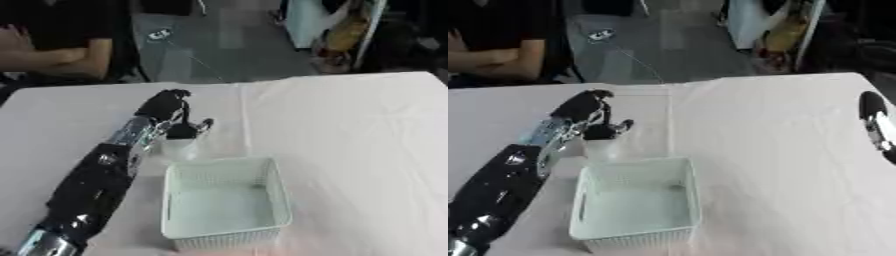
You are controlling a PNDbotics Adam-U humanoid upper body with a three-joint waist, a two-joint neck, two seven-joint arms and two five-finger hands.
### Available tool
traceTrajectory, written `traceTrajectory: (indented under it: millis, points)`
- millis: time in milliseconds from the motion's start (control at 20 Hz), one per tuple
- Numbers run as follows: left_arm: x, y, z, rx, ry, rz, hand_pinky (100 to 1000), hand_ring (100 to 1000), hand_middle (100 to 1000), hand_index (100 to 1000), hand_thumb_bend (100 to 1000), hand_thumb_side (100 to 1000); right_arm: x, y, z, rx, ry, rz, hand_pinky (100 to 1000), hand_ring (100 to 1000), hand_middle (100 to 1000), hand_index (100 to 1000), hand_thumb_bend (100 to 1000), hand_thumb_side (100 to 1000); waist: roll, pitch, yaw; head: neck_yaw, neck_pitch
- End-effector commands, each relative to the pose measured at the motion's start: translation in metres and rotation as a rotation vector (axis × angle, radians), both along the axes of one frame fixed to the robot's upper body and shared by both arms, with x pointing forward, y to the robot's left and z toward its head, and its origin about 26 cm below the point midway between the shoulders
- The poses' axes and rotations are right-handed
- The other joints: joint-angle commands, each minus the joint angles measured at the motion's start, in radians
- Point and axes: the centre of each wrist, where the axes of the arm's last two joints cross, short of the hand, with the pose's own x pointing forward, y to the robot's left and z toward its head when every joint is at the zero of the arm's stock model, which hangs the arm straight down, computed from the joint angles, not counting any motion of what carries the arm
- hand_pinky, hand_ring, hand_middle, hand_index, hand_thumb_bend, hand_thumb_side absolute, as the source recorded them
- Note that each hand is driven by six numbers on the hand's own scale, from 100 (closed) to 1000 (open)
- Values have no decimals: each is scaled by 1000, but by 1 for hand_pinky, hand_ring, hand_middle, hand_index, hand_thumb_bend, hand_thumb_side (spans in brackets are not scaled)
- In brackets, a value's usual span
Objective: Pick up objects on the table and place them in the box.
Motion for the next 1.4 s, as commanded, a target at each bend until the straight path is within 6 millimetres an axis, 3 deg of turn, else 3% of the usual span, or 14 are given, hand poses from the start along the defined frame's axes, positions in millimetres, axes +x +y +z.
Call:
traceTrajectory:
  millis: [50,550,1050,1400]
  points:
    - [2,1,2,25,15,-1,983,994,935,484,893,1000,-2,2,9,-9,-32,9,891,918,907,940,100,648,-2,-8,-2,0,-12]
    - [-5,6,-16,39,78,3,956,992,931,486,893,1000,-1,3,11,-1,-40,13,891,918,907,940,100,648,-7,1,-5,-1,-10]
    - [-4,15,10,-1,26,5,955,989,930,483,883,1000,-2,0,8,-5,-26,-5,891,918,907,940,100,646,-6,-16,-2,-7,-8]
    - [-4,15,14,7,20,7,958,991,929,481,884,1000,-3,-1,7,-4,-24,-8,890,918,907,940,100,646,-5,-17,-2,-6,-7]
